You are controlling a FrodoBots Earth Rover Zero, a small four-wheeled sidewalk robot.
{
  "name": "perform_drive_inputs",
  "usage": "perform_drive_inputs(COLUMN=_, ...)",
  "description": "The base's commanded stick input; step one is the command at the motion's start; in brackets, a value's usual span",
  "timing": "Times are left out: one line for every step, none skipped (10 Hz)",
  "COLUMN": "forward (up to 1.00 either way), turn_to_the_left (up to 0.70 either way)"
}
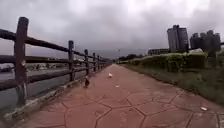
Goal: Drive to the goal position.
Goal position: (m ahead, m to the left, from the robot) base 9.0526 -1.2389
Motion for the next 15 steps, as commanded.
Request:
perform_drive_inputs(forward=0.95, turn_to_the_left=0.0)
perform_drive_inputs(forward=1.0, turn_to_the_left=0.0)
perform_drive_inputs(forward=1.0, turn_to_the_left=0.0)
perform_drive_inputs(forward=1.0, turn_to_the_left=0.0)
perform_drive_inputs(forward=1.0, turn_to_the_left=0.0)
perform_drive_inputs(forward=1.0, turn_to_the_left=0.0)
perform_drive_inputs(forward=1.0, turn_to_the_left=0.0)
perform_drive_inputs(forward=1.0, turn_to_the_left=0.0)
perform_drive_inputs(forward=1.0, turn_to_the_left=0.0)
perform_drive_inputs(forward=1.0, turn_to_the_left=0.0)
perform_drive_inputs(forward=1.0, turn_to_the_left=0.0)
perform_drive_inputs(forward=1.0, turn_to_the_left=0.0)
perform_drive_inputs(forward=1.0, turn_to_the_left=0.0)
perform_drive_inputs(forward=1.0, turn_to_the_left=0.0)
perform_drive_inputs(forward=1.0, turn_to_the_left=-0.02)
